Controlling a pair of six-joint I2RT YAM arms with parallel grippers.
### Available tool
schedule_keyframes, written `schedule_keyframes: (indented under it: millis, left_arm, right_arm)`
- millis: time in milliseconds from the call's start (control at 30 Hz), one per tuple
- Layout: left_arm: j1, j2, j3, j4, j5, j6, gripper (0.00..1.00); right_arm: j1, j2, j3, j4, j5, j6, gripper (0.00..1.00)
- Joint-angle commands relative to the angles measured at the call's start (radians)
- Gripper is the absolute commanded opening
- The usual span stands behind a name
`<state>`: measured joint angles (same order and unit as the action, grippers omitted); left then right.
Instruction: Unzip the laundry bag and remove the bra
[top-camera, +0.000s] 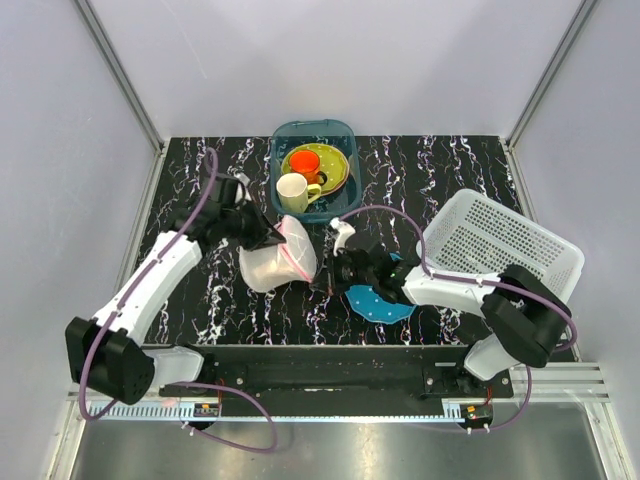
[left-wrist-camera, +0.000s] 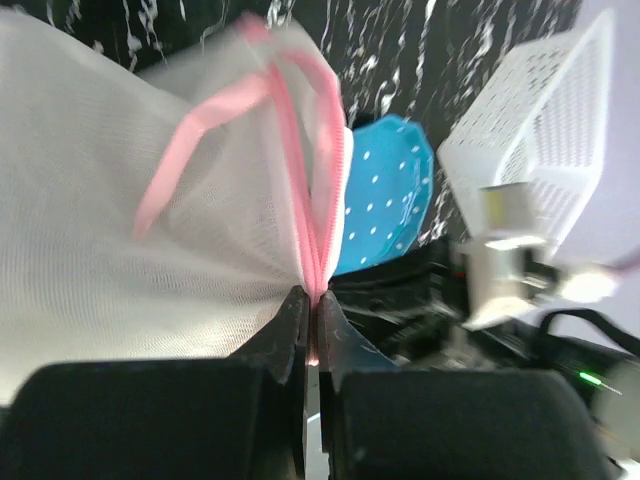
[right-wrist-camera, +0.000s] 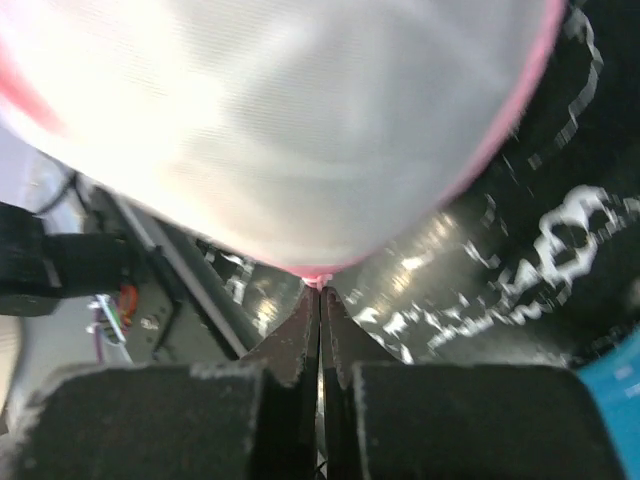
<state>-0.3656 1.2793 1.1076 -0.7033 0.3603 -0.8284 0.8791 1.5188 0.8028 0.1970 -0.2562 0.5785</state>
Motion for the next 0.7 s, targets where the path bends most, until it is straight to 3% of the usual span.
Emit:
schedule_keyframes:
  millis: [0,200,267,300,400,467,667]
  left_arm:
    - [0.071,-0.086,0.086,0.014,0.029,0.005,0.0]
    - [0.126,-0.035,0.052,0.013,-0.004,0.046,0.0]
    - [0.126,-0.015,0.061,0.007,-0.003,0.066,0.23]
    - [0.126,-0.011,0.067,-0.005,0.006,0.072,0.5]
    - [0.119,-0.049,0.099,-0.033,-0.006,0.097,0.9]
    - [0.111,-0.08,0.123,-0.077,-0.033,0.118,0.98]
    - [0.053,-0.205,0.077,-0.188,-0.081,0.089,0.98]
  right_arm:
    - [0.006,0.033,-0.1,0.012,0.057,-0.009,0.0]
    - [0.017,-0.029,-0.038,-0.028,0.032,-0.006,0.0]
    - [0.02,-0.055,-0.007,-0.057,0.032,-0.014,0.0]
    - [0.02,-0.065,0.025,-0.079,0.034,-0.012,0.0]
    - [0.02,-0.062,0.08,-0.099,0.034,0.0,0.0]
    - [0.02,-0.055,0.116,-0.103,0.026,0.012,0.0]
    - [0.02,-0.017,0.17,-0.094,0.002,0.032,0.0]
